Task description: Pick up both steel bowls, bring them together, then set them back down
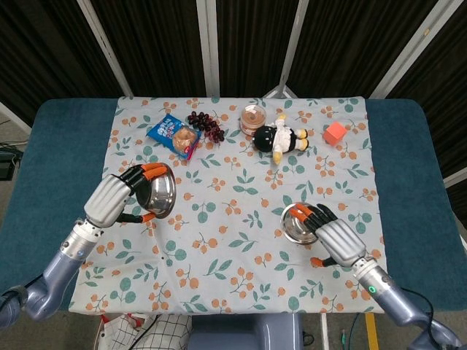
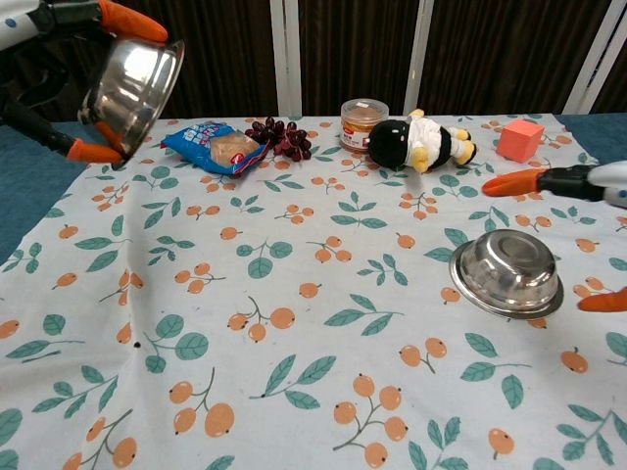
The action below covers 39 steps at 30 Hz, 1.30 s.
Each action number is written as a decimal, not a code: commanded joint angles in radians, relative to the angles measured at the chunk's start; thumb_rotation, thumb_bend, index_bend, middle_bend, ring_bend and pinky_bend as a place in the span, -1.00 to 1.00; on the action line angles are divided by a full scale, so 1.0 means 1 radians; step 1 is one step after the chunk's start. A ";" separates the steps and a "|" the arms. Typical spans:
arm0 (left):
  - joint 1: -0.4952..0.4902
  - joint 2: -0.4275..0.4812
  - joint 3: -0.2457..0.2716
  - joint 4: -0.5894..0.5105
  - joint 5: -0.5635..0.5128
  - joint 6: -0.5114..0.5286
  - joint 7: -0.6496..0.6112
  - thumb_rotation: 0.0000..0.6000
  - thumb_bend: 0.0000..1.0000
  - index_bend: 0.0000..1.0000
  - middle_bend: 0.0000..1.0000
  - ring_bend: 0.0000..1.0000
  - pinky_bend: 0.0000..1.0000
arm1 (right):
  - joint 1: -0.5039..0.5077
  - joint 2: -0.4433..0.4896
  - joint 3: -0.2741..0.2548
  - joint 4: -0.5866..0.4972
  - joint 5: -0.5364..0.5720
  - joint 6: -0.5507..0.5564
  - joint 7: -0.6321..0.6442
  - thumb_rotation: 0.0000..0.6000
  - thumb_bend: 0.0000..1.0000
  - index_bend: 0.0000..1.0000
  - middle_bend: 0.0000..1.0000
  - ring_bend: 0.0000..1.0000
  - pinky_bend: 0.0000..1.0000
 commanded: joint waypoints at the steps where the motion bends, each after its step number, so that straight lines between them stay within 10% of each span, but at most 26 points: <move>1: 0.022 -0.020 -0.001 0.049 0.026 0.034 -0.057 1.00 0.24 0.27 0.50 0.26 0.69 | 0.063 -0.074 0.045 0.042 0.086 -0.072 -0.095 1.00 -0.54 -1.00 -1.00 -1.00 -0.93; 39: 0.014 -0.109 -0.022 0.210 0.136 0.123 -0.034 1.00 0.24 0.30 0.52 0.28 0.71 | 0.184 -0.151 0.018 0.213 0.311 -0.244 -0.190 1.00 -0.54 -1.00 -1.00 -1.00 -0.88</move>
